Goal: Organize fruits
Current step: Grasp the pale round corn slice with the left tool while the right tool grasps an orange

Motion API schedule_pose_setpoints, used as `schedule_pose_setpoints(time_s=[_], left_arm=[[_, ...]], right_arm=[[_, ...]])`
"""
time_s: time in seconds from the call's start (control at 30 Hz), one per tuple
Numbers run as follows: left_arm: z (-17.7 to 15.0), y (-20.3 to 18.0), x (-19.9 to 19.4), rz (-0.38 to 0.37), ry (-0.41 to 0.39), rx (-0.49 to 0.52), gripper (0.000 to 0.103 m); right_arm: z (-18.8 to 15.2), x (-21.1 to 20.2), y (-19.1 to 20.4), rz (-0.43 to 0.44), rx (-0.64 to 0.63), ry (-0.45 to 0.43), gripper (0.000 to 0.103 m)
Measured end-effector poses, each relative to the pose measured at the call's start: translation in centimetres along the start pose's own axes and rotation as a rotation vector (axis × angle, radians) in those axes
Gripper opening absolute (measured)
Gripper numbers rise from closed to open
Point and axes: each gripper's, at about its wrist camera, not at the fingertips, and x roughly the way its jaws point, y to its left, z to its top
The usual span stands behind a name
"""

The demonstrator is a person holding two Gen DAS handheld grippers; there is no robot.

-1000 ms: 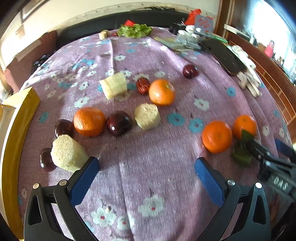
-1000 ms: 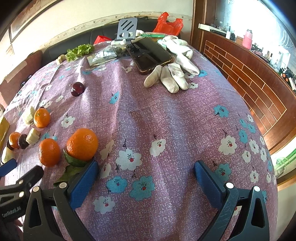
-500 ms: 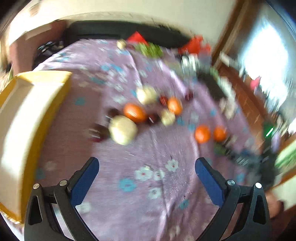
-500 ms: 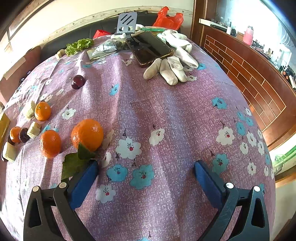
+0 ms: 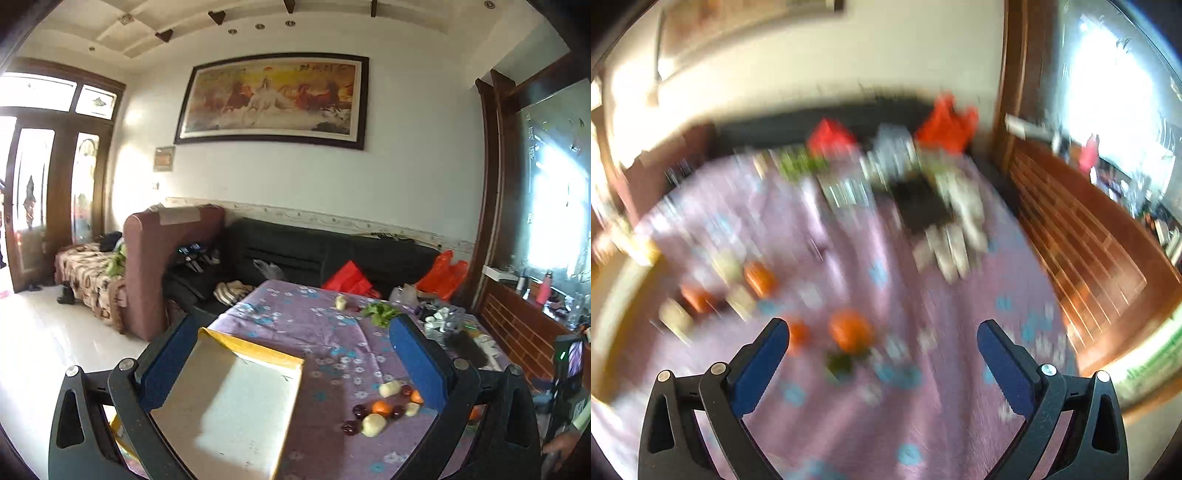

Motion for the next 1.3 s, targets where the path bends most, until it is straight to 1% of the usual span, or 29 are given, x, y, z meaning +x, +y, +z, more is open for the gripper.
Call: schedule_pose_setpoints(time_s=[0.03,0.07,0.1,0.13,0.17,0.2,0.23,0.27,0.3,0.33,0.37,0.43,0.47,0.53,0.57,0.63,0.67,0.7,0.77,0.8,0.83,0.9,0.97,1.03,1.13,1.2,1.3], left_arm=[[0.2,-0.2,0.2,0.006,0.015,0.003,0.103],[0.2,-0.6,0.8,0.016,0.031,0.011,0.103],[-0.1,-0.7,0.9,0.016,0.039,0.015,0.103],[-0.5,-0.8,1.2,0.005,0.050,0.014,0.103],[-1.0,-0.8,1.3,-0.018,0.065,0.006,0.103],[-1.2,-0.8,1.5,-0.037,0.078,0.000,0.103],[-1.8,-0.9,1.9,-0.054,0.094,-0.004,0.103],[-2.5,-1.0,2.5,-0.067,0.120,-0.008,0.103],[-3.1,-1.2,2.9,-0.072,0.153,-0.007,0.103],[-4.0,-1.5,4.0,-0.082,0.198,-0.007,0.103],[-5.1,-1.7,4.9,-0.113,0.258,-0.014,0.103],[-7.0,-1.8,6.8,-0.189,0.372,-0.049,0.103],[-7.7,-1.9,7.4,-0.204,0.397,-0.058,0.103],[-9.2,-2.3,8.5,-0.183,0.431,-0.044,0.103],[-9.9,-2.6,8.9,-0.182,0.443,-0.036,0.103],[-11.0,-2.5,9.6,-0.187,0.467,-0.057,0.103],[-11.3,-2.3,10.0,-0.198,0.487,-0.077,0.103],[-11.4,-2.3,10.4,-0.213,0.506,-0.086,0.103],[-11.9,-2.6,11.5,-0.232,0.549,-0.068,0.094],[-11.9,-2.9,11.9,-0.231,0.565,-0.050,0.084],[-12.2,-3.3,12.4,-0.231,0.584,-0.029,0.074],[-12.9,-4.4,13.7,-0.251,0.627,0.002,0.064],[-13.7,-5.5,14.6,-0.270,0.656,0.021,0.064],[-14.3,-6.6,15.4,-0.281,0.670,0.054,0.064],[-15.1,-8.6,17.0,-0.295,0.686,0.110,0.064],[-15.5,-9.7,18.0,-0.321,0.695,0.142,0.064],[-16.3,-11.2,19.3,-0.328,0.702,0.200,0.064]], right_arm=[[1.2,-2.1,0.2,0.051,0.016,-0.092,0.103],[1.9,-3.9,0.4,0.120,0.030,-0.178,0.103],[2.2,-5.3,0.7,0.207,0.050,-0.260,0.103],[2.0,-5.5,1.0,0.237,0.056,-0.265,0.103],[1.8,-4.6,1.9,0.235,0.033,-0.202,0.103],[1.5,-2.8,3.2,0.197,-0.035,-0.087,0.102],[0.8,-1.7,4.0,0.157,-0.071,-0.055,0.101],[-0.1,-0.8,4.5,0.115,-0.096,-0.055,0.101],[-0.7,0.1,4.9,0.105,-0.116,-0.039,0.101],[-1.1,1.2,5.1,0.130,-0.122,-0.003,0.101],[-1.4,2.2,5.1,0.161,-0.114,0.031,0.101],[-1.4,4.1,5.2,0.175,-0.100,0.066,0.100],[-1.5,5.4,5.3,0.189,-0.100,0.091,0.098],[-1.8,6.8,5.5,0.215,-0.096,0.125,0.085],[-2.2,7.2,5.6,0.225,-0.094,0.139,0.082],[-2.7,8.2,6.1,0.234,-0.091,0.157,0.079],[-3.1,8.7,6.4,0.229,-0.091,0.160,0.077],[-3.3,9.1,6.8,0.233,-0.091,0.165,0.074],[-3.8,10.0,6.9,0.243,-0.085,0.177,0.072],[-3.9,10.3,6.9,0.232,-0.083,0.178,0.071],[-4.1,10.7,6.9,0.226,-0.081,0.180,0.067],[-4.3,11.3,6.5,0.241,-0.060,0.196,0.060],[-4.5,11.6,6.2,0.244,-0.047,0.201,0.053],[-4.6,11.9,5.7,0.252,-0.023,0.209,0.044],[-4.7,12.2,4.9,0.291,0.022,0.216,0.041],[-4.7,12.2,4.7,0.303,0.039,0.218,0.039],[-4.7,12.3,4.7,0.318,0.046,0.218,0.039]])
